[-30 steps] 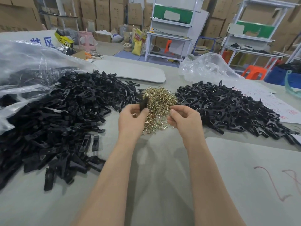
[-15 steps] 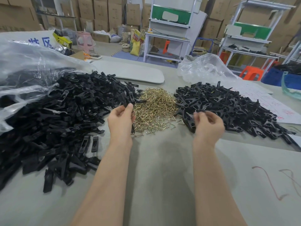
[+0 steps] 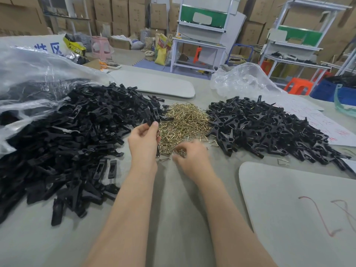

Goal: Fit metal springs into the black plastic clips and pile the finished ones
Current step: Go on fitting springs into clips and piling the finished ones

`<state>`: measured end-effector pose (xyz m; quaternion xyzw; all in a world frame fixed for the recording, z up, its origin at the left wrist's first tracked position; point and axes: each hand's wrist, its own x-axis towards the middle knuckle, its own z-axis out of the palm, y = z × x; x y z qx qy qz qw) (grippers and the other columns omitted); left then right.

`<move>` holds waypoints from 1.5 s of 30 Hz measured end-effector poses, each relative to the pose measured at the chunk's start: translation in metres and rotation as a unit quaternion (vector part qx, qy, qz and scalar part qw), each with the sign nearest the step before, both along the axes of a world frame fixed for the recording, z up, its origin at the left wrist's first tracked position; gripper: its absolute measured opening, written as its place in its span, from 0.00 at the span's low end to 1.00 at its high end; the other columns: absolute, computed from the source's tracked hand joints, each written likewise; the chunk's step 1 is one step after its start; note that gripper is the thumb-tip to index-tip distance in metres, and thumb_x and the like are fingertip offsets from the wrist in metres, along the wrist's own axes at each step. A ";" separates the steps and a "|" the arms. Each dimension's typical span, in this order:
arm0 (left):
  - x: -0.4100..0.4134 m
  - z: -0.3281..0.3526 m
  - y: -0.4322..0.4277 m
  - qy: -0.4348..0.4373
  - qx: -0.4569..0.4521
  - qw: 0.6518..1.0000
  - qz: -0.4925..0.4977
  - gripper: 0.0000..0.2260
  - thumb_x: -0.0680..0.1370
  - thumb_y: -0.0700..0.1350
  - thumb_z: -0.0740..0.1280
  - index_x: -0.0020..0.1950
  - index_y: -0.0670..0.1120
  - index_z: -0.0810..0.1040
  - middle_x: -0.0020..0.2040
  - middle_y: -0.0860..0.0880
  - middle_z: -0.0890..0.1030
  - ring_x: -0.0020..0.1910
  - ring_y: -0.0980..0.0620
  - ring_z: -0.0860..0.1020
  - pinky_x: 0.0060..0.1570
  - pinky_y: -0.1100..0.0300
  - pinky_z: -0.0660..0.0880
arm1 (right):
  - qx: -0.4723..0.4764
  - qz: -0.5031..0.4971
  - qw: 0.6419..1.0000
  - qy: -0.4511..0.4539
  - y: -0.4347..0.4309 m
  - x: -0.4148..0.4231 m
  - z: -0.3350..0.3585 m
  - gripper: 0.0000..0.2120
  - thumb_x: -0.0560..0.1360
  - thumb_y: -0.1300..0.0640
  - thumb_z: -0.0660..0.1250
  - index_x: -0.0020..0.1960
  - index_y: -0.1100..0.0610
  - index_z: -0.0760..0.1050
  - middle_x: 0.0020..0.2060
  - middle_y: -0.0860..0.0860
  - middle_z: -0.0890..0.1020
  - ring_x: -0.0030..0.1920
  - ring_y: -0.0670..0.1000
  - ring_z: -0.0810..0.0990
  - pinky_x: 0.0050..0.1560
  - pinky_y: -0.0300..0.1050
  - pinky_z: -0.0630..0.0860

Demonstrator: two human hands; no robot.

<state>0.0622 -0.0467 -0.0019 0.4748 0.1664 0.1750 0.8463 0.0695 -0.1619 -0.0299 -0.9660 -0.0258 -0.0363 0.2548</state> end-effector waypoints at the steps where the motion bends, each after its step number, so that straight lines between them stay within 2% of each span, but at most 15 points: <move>1: 0.000 0.000 0.000 0.001 0.003 1.000 0.000 0.06 0.78 0.40 0.67 0.53 0.42 0.73 0.42 0.49 0.76 0.39 0.57 0.76 0.43 0.67 0.77 | 0.019 -0.001 1.000 -0.017 0.000 0.001 -0.002 0.13 0.76 0.50 0.67 0.59 0.52 0.78 0.56 0.54 0.74 0.59 0.55 0.72 0.63 0.49 0.67; 7: 0.002 -0.004 -0.001 0.012 0.022 1.000 -0.007 0.10 0.77 0.41 0.68 0.56 0.41 0.74 0.43 0.50 0.77 0.41 0.58 0.76 0.45 0.66 0.78 | 0.121 -0.038 0.987 -0.102 -0.007 -0.001 0.001 0.07 0.76 0.62 0.63 0.50 0.60 0.78 0.46 0.54 0.80 0.50 0.53 0.76 0.51 0.43 0.69; 10: 0.005 -0.007 -0.002 0.024 0.065 0.997 -0.026 0.09 0.77 0.41 0.69 0.55 0.42 0.75 0.42 0.51 0.77 0.39 0.58 0.76 0.42 0.67 0.77 | 0.202 -0.068 0.970 -0.118 -0.014 -0.001 0.004 0.04 0.76 0.61 0.65 0.50 0.58 0.77 0.41 0.48 0.78 0.44 0.47 0.76 0.42 0.33 0.66; 13: 0.007 -0.010 -0.003 0.039 0.111 0.992 -0.044 0.09 0.76 0.41 0.70 0.55 0.43 0.75 0.43 0.51 0.77 0.40 0.56 0.77 0.45 0.63 0.76 | 0.289 -0.077 0.949 -0.097 -0.018 0.000 0.008 0.03 0.76 0.61 0.67 0.48 0.54 0.76 0.38 0.43 0.78 0.41 0.43 0.77 0.42 0.27 0.71; 17: 0.007 -0.010 -0.004 0.042 0.143 0.987 -0.061 0.05 0.76 0.42 0.70 0.47 0.47 0.75 0.44 0.50 0.78 0.49 0.51 0.78 0.55 0.56 0.76 | 0.368 -0.083 0.924 -0.057 -0.018 0.000 0.012 0.09 0.75 0.63 0.66 0.40 0.52 0.75 0.37 0.50 0.82 0.41 0.52 0.82 0.53 0.51 0.79; 20: 0.006 -0.011 -0.004 0.044 0.165 0.983 -0.065 0.05 0.75 0.43 0.70 0.47 0.48 0.75 0.46 0.49 0.79 0.51 0.49 0.78 0.59 0.52 0.75 | 0.371 -0.098 0.920 -0.077 -0.018 0.000 0.012 0.07 0.76 0.59 0.67 0.40 0.50 0.75 0.37 0.50 0.82 0.42 0.53 0.82 0.52 0.53 0.79; 22: 0.007 -0.012 -0.003 0.044 0.205 0.975 -0.069 0.05 0.75 0.44 0.70 0.49 0.48 0.76 0.46 0.50 0.79 0.47 0.51 0.77 0.57 0.53 0.76 | 0.365 -0.110 0.919 -0.100 -0.020 0.000 0.011 0.06 0.76 0.57 0.67 0.41 0.51 0.75 0.37 0.50 0.81 0.41 0.53 0.81 0.49 0.50 0.80; 24: 0.007 -0.015 -0.004 0.037 0.275 0.958 -0.074 0.05 0.75 0.44 0.70 0.46 0.51 0.75 0.44 0.54 0.78 0.44 0.55 0.76 0.48 0.62 0.74 | 0.409 -0.118 0.899 -0.103 -0.023 0.001 0.011 0.04 0.77 0.60 0.66 0.44 0.54 0.75 0.37 0.52 0.80 0.37 0.50 0.81 0.43 0.43 0.80; 26: 0.004 -0.016 -0.006 0.025 0.376 0.923 -0.083 0.05 0.75 0.43 0.70 0.46 0.50 0.75 0.42 0.57 0.76 0.42 0.60 0.74 0.41 0.70 0.69 | 0.455 -0.110 0.879 -0.091 -0.026 0.001 0.014 0.03 0.77 0.63 0.65 0.50 0.58 0.76 0.39 0.52 0.80 0.33 0.44 0.81 0.39 0.36 0.79; 28: 0.002 -0.017 -0.009 0.013 0.459 0.883 -0.095 0.06 0.75 0.42 0.70 0.48 0.50 0.75 0.42 0.56 0.77 0.43 0.56 0.76 0.44 0.64 0.71 | 0.485 -0.093 0.866 -0.077 -0.030 0.001 0.017 0.07 0.77 0.66 0.64 0.53 0.59 0.78 0.40 0.53 0.81 0.35 0.43 0.81 0.39 0.33 0.78; 30: -0.001 -0.017 -0.012 0.003 0.514 0.851 -0.105 0.06 0.75 0.41 0.69 0.48 0.50 0.76 0.45 0.53 0.79 0.45 0.52 0.77 0.48 0.58 0.73 | 0.507 -0.081 0.856 -0.068 -0.032 0.000 0.022 0.08 0.76 0.68 0.65 0.47 0.58 0.80 0.39 0.53 0.82 0.37 0.44 0.82 0.39 0.32 0.78; 34: -0.002 -0.018 -0.013 -0.015 0.590 0.801 -0.102 0.07 0.76 0.41 0.68 0.53 0.48 0.77 0.48 0.52 0.76 0.46 0.52 0.73 0.49 0.59 0.70 | 0.503 -0.094 0.855 -0.080 -0.034 -0.004 0.028 0.08 0.77 0.66 0.65 0.42 0.55 0.76 0.36 0.51 0.82 0.35 0.44 0.82 0.39 0.35 0.79; 38: -0.004 -0.017 -0.015 -0.033 0.607 0.786 -0.112 0.07 0.76 0.39 0.68 0.53 0.48 0.77 0.49 0.51 0.76 0.47 0.51 0.73 0.51 0.55 0.71 | 0.366 -0.116 0.914 -0.131 -0.034 -0.004 0.028 0.08 0.76 0.59 0.67 0.40 0.49 0.75 0.32 0.44 0.76 0.33 0.42 0.74 0.40 0.38 0.71; 41: -0.005 -0.016 -0.016 -0.045 0.620 0.775 -0.111 0.07 0.75 0.39 0.68 0.51 0.48 0.77 0.48 0.51 0.77 0.47 0.50 0.73 0.51 0.54 0.72 | 0.420 -0.098 0.897 -0.100 -0.034 -0.006 0.032 0.03 0.76 0.64 0.66 0.46 0.57 0.77 0.31 0.48 0.77 0.27 0.41 0.75 0.34 0.36 0.75; 45: -0.005 -0.017 -0.015 -0.052 0.631 0.767 -0.102 0.06 0.75 0.39 0.68 0.51 0.48 0.77 0.46 0.52 0.75 0.44 0.51 0.71 0.49 0.54 0.71 | 0.480 -0.074 0.872 -0.053 -0.036 -0.008 0.035 0.04 0.76 0.67 0.65 0.47 0.60 0.77 0.32 0.52 0.81 0.30 0.43 0.82 0.35 0.34 0.79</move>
